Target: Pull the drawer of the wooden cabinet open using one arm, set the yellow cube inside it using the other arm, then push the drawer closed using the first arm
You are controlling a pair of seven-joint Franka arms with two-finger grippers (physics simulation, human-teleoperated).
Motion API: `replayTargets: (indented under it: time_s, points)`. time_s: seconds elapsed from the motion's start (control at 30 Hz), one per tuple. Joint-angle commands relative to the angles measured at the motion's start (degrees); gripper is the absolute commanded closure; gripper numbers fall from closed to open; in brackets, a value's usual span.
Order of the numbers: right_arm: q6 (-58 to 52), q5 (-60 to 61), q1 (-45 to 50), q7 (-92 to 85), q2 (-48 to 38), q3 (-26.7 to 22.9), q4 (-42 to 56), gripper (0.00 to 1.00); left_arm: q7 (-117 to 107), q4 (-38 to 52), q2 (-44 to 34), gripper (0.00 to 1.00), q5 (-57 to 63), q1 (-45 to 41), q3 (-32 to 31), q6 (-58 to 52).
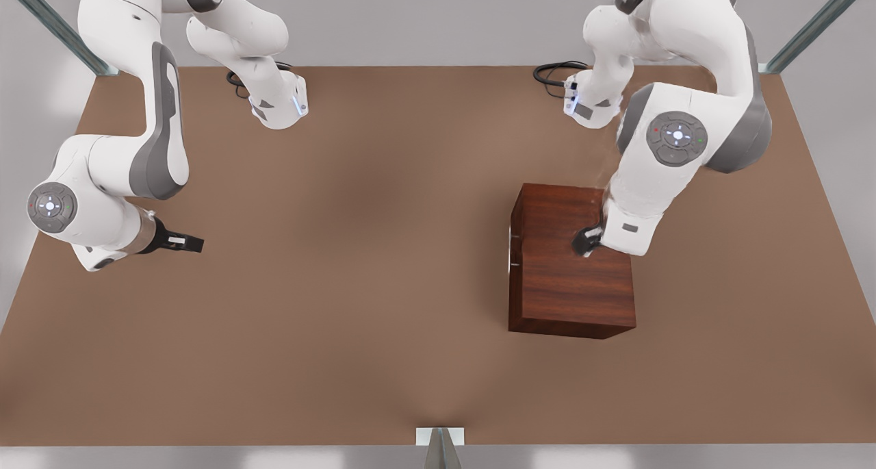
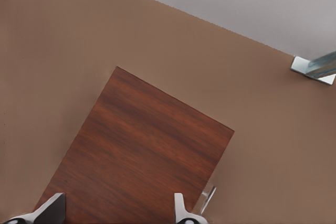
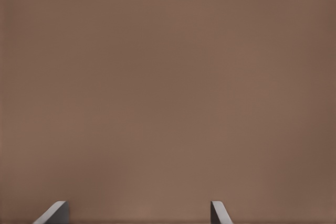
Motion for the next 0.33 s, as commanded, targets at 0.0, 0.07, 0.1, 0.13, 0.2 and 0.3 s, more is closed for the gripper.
replayTargets:
  time_s: [0.0,0.07,0.1,0.13,0.2,0.3]
  points:
    - [-0.1,0.0,0.0,-0.5,0.0,0.0,0.1,0.0,35.2,-21.5,-13.2,0.0,-8.9,3.1,1.1,15.3]
    - [-0.1,0.0,0.0,-0.5,0.0,0.0,0.1,0.0,34.9,-10.1,-5.8,0.0,-7.9,2.7,1.4,9.3]
    - [-0.1,0.0,0.0,-0.5,0.0,0.0,0.1,0.0,34.8,-6.4,-4.3,0.0,-7.7,2.5,1.4,7.6]
    - [-0.2,0.0,0.0,-0.5,0.0,0.0,0.1,0.0,34.8,-5.5,-3.5,0.0,-7.4,2.5,1.4,6.8]
    - [-0.3,0.0,0.0,-0.5,0.0,0.0,0.1,0.0,34.9,-2.0,-1.2,0.0,-7.5,2.6,1.4,3.5]
    - [-0.5,0.0,0.0,-0.5,0.0,0.0,0.1,0.0,34.9,-2.0,-1.1,0.0,-7.4,2.6,1.4,3.4]
